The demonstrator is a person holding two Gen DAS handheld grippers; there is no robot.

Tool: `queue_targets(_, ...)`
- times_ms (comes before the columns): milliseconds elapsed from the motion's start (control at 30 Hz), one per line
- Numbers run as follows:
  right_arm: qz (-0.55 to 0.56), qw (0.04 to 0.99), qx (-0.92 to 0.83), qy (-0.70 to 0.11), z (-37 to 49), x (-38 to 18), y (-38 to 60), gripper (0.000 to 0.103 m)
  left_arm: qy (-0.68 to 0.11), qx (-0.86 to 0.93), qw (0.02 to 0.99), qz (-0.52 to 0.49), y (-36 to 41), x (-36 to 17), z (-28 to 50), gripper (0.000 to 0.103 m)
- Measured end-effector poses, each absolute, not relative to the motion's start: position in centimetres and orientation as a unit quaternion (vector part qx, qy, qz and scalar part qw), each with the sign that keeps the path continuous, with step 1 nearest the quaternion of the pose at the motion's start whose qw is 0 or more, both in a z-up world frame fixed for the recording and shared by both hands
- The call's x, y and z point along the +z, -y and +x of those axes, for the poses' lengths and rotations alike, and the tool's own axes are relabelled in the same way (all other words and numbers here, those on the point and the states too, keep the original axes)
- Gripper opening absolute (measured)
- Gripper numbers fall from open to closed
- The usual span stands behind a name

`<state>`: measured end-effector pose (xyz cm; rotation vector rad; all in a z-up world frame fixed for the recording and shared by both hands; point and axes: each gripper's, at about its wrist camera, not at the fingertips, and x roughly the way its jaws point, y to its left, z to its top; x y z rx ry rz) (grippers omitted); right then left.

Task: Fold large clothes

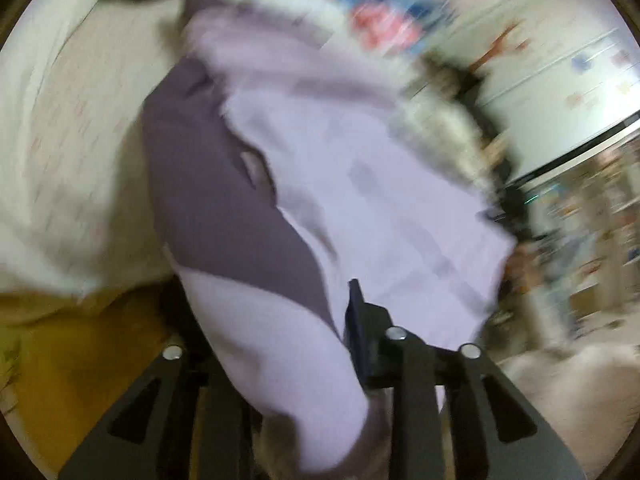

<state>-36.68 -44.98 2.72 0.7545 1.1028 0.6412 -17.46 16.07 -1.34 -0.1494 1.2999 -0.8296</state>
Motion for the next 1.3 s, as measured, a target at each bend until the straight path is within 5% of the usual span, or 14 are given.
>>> queue_targets(67,0.366,0.722,0.284,-0.514,-38.0,-0.4,45.3,0.040,-0.607,-0.319,0.727,-0.023,-15.5,-4.4,-18.2,0.057)
queue_targets(200,0.408,0.717,0.291,-0.483,-39.3,-1.9,45.9,0.049,-0.566,-0.294,0.770,0.003,-14.1,-3.4,-19.4,0.065)
queue_targets(833,0.379,0.718,0.293,-0.506,-38.4,-0.6,45.1,0.058,-0.508,-0.245,0.817,0.124,-12.7,-2.2,-22.5,0.073)
queue_targets(1100,0.380,0.717,0.303,-0.500,-38.7,-1.5,44.6,0.061,-0.575,-0.300,0.761,-0.038,-16.1,-5.3,-19.6,0.088)
queue_targets(1200,0.369,0.731,0.305,-0.487,-39.1,-1.3,44.5,0.054,-0.560,-0.288,0.776,-0.028,-15.7,-5.5,-19.8,0.086)
queue_targets(1300,0.361,0.738,0.305,-0.482,-39.3,-1.2,44.5,0.045,-0.521,-0.271,0.809,0.037,-14.0,-3.8,-21.1,0.070)
